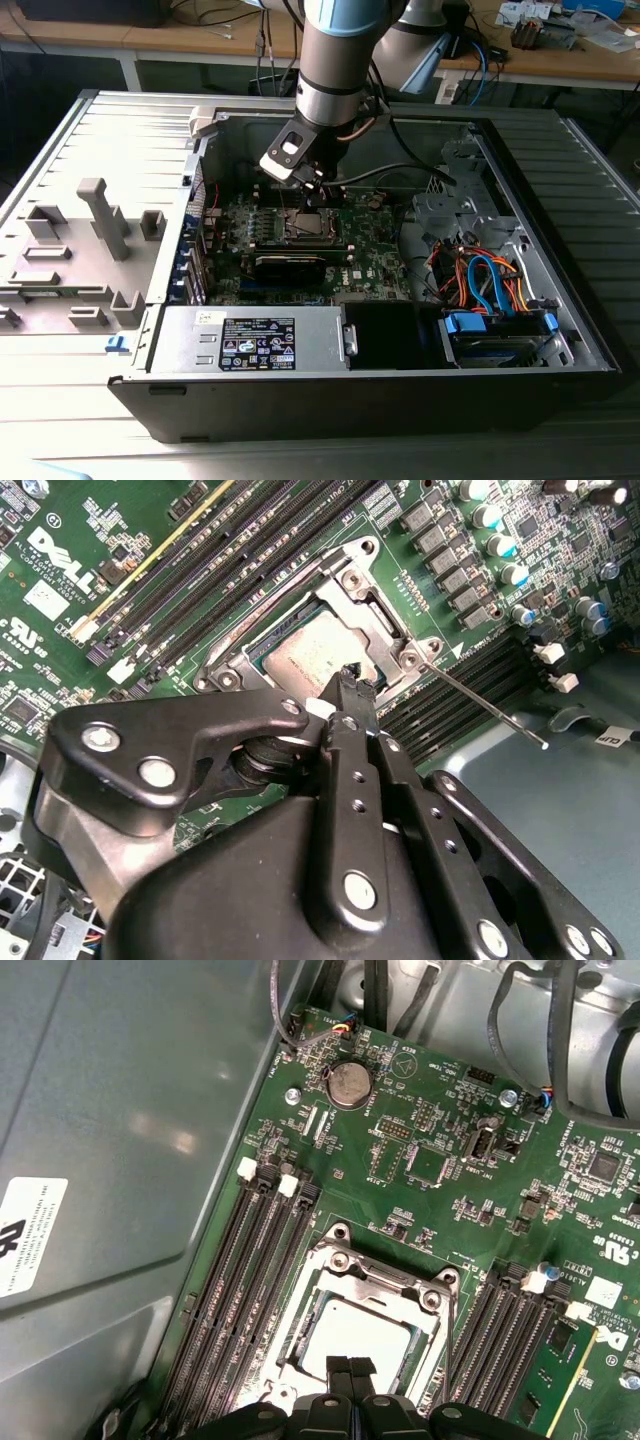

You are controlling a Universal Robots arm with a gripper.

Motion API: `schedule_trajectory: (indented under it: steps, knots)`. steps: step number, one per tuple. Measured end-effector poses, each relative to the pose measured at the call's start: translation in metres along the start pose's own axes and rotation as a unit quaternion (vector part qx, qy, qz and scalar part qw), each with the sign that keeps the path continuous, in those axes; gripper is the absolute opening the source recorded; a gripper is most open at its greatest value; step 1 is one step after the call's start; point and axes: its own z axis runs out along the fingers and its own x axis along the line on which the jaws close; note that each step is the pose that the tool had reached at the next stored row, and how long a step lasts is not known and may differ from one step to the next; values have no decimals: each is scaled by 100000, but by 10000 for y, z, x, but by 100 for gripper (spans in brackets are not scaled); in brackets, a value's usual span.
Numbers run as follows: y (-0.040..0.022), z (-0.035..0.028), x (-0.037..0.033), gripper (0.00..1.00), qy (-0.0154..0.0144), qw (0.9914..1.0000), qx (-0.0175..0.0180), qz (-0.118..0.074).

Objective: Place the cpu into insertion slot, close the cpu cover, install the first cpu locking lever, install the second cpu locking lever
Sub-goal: 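Install the first cpu locking lever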

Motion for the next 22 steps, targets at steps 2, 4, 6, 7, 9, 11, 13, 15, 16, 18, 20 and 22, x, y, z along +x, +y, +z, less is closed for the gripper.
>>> schedule_trajectory:
  steps: [2, 4, 6, 7, 9, 11, 13, 15, 16, 18, 20, 22]
  knots:
    - [0, 0, 0, 11, -1, 100000, 2, -50]
    - [0, 0, 0, 11, -4, 100000, 6, -88]
    - [0, 0, 0, 11, -6, 100000, 11, -126]
    - [0, 0, 0, 11, -6, 100000, 8, -138]
    - [0, 0, 0, 11, -5, 100000, 13, -180]
    - [0, 0, 0, 11, -9, 100000, 17, -240]
    - [0, 0, 0, 11, -11, 100000, 22, -304]
    - [0, 0, 0, 11, -16, 99999, 27, -348]
    - [0, 0, 0, 11, -15, 99999, 27, -373]
    - [0, 0, 0, 11, -17, 99999, 33, -449]
    - [0, 0, 0, 11, -23, 99998, 43, -565]
    - [0, 0, 0, 11, -36, 99996, 65, -850]
